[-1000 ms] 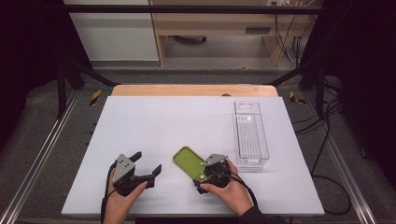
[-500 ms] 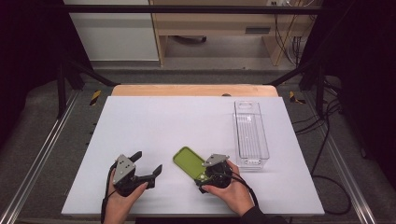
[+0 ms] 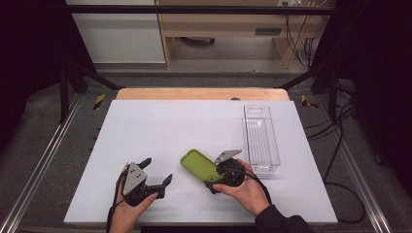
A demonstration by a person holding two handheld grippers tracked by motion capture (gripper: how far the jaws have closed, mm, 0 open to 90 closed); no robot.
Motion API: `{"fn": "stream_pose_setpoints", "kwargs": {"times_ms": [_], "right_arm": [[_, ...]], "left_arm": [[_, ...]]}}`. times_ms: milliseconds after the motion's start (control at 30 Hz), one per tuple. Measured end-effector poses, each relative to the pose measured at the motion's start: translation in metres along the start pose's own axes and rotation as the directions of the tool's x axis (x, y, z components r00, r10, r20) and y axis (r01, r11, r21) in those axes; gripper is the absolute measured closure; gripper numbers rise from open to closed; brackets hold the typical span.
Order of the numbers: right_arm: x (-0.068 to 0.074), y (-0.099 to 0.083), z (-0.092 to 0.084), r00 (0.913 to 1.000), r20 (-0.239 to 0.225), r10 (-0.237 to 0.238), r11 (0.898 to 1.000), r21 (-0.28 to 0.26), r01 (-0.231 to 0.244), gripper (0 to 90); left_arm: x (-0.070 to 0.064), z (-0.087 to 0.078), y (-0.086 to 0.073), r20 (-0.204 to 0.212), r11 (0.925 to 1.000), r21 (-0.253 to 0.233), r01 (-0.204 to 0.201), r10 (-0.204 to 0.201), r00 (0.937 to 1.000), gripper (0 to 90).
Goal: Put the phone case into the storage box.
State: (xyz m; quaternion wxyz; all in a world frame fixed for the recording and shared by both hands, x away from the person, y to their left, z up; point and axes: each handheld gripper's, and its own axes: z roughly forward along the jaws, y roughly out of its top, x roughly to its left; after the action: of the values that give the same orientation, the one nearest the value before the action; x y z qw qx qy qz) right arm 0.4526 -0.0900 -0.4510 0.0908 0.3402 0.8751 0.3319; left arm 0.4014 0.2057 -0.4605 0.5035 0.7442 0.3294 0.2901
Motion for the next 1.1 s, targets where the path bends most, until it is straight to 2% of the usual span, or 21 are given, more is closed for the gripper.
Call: {"fn": "stream_pose_setpoints", "kwargs": {"times_ms": [100, 167, 233, 333, 467, 567, 733, 767, 867, 933, 1067, 1100], "right_arm": [[-0.002, 0.009, -0.008, 0.9999, -0.012, 0.001, 1.000, 0.017, -0.001, 17.4], [-0.003, 0.016, -0.014, 0.9998, -0.015, -0.012, 0.999, 0.030, 0.012, 17.3], [-0.004, 0.023, -0.020, 0.9996, -0.015, -0.024, 0.998, 0.050, 0.025, 17.3], [-0.006, 0.035, -0.029, 0.9990, -0.021, -0.041, 0.995, 0.087, 0.042, 17.3], [-0.010, 0.047, -0.038, 0.9984, -0.027, -0.049, 0.992, 0.112, 0.052, 17.2], [-0.013, 0.055, -0.044, 0.9982, -0.029, -0.052, 0.990, 0.127, 0.055, 17.2], [-0.016, 0.068, -0.052, 0.9974, -0.007, -0.072, 0.984, 0.164, 0.072, 17.2], [-0.017, 0.070, -0.054, 0.9972, -0.009, -0.074, 0.983, 0.167, 0.074, 17.2], [-0.018, 0.075, -0.059, 0.9971, -0.011, -0.075, 0.983, 0.170, 0.076, 17.1], [-0.018, 0.078, -0.060, 0.9962, -0.007, -0.087, 0.980, 0.179, 0.087, 17.2], [-0.013, 0.081, -0.058, 0.9951, -0.015, -0.098, 0.976, 0.196, 0.099, 17.1], [-0.011, 0.082, -0.057, 0.9945, -0.015, -0.104, 0.974, 0.200, 0.105, 17.1]], "left_arm": [[-0.005, 0.003, 0.000, 0.010, 0.9994, 0.002, -0.035, 0.035, 0.9993, 7.3], [-0.010, 0.005, 0.001, 0.016, 0.9974, 0.000, -0.072, 0.072, 0.9973, 6.9], [-0.014, 0.007, 0.003, 0.011, 0.9921, -0.010, -0.125, 0.125, 0.9921, 7.0], [-0.021, 0.009, 0.004, 0.021, 0.9875, -0.006, -0.158, 0.158, 0.9873, 6.7], [-0.028, 0.019, 0.007, 0.024, 0.9765, -0.003, -0.215, 0.215, 0.9762, 6.6], [-0.031, 0.024, 0.013, 0.032, 0.9754, -0.019, -0.220, 0.220, 0.9749, 6.4], [-0.037, 0.033, 0.025, 0.024, 0.9664, -0.037, -0.254, 0.255, 0.9666, 6.8], [-0.037, 0.037, 0.029, 0.022, 0.9645, -0.036, -0.262, 0.263, 0.9647, 6.8], [-0.038, 0.046, 0.035, 0.011, 0.9532, -0.033, -0.301, 0.301, 0.9536, 6.9], [-0.039, 0.046, 0.034, 0.009, 0.9550, -0.046, -0.293, 0.294, 0.9559, 7.5], [-0.039, 0.042, 0.028, -0.018, 0.9439, -0.043, -0.327, 0.327, 0.9449, 8.2], [-0.039, 0.040, 0.027, -0.030, 0.9427, -0.047, -0.330, 0.329, 0.9438, 8.2]]}}
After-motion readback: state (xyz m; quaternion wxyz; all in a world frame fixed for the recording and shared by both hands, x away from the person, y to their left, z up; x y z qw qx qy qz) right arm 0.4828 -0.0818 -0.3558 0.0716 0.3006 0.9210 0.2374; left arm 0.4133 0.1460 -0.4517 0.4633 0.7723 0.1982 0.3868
